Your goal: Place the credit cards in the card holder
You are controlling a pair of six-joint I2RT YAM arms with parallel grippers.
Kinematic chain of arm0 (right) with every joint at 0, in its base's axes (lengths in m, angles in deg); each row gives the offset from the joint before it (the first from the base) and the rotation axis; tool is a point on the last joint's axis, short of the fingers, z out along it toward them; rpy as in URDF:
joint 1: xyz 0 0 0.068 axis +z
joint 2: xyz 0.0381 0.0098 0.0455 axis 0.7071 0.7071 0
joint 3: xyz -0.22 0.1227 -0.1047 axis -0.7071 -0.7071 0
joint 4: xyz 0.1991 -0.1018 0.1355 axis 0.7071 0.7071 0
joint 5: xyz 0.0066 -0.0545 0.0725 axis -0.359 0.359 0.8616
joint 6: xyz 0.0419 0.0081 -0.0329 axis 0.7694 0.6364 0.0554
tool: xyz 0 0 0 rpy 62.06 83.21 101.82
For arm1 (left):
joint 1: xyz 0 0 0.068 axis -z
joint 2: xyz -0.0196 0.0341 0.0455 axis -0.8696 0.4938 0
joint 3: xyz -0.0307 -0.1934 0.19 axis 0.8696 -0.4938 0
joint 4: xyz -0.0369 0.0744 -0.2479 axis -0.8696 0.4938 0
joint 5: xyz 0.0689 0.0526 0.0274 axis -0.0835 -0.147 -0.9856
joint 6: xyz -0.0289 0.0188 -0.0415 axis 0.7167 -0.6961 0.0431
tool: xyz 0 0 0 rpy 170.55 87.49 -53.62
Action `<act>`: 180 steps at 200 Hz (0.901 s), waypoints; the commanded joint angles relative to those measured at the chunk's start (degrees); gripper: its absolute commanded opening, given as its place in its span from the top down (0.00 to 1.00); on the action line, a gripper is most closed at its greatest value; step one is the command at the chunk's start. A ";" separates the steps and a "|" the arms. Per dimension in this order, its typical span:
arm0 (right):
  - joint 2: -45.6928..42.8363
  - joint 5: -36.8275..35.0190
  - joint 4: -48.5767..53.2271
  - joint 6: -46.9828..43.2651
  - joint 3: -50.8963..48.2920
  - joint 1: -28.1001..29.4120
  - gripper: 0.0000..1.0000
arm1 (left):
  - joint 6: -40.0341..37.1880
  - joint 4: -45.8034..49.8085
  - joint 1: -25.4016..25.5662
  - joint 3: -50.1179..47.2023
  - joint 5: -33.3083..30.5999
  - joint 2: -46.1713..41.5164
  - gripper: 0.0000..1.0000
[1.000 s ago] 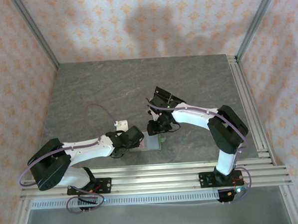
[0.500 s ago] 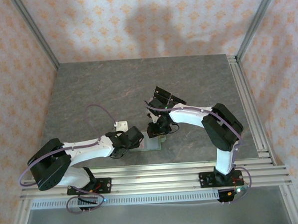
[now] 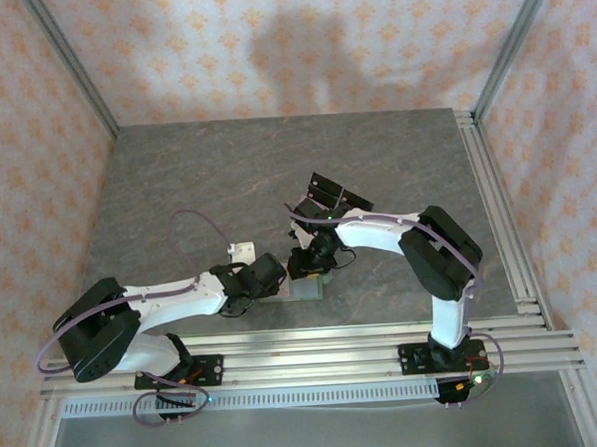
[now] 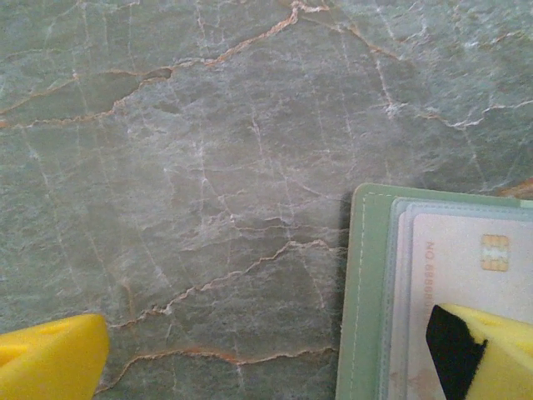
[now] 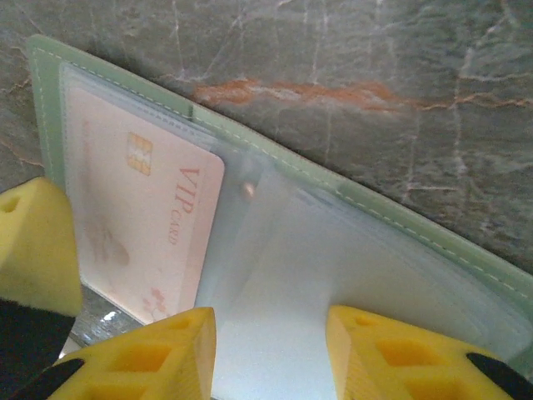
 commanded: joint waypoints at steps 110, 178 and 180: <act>3.30 2.05 -3.04 2.74 0.60 0.99 0.60 | -0.24 -8.30 7.89 -4.46 2.36 -5.45 0.00; 3.52 2.28 -3.13 2.82 0.71 1.00 0.60 | -1.84 -12.68 10.32 -3.61 3.31 -0.52 0.00; 3.54 2.30 -3.13 2.85 0.68 1.00 0.60 | -1.96 -12.80 10.41 -3.59 3.37 -0.46 0.00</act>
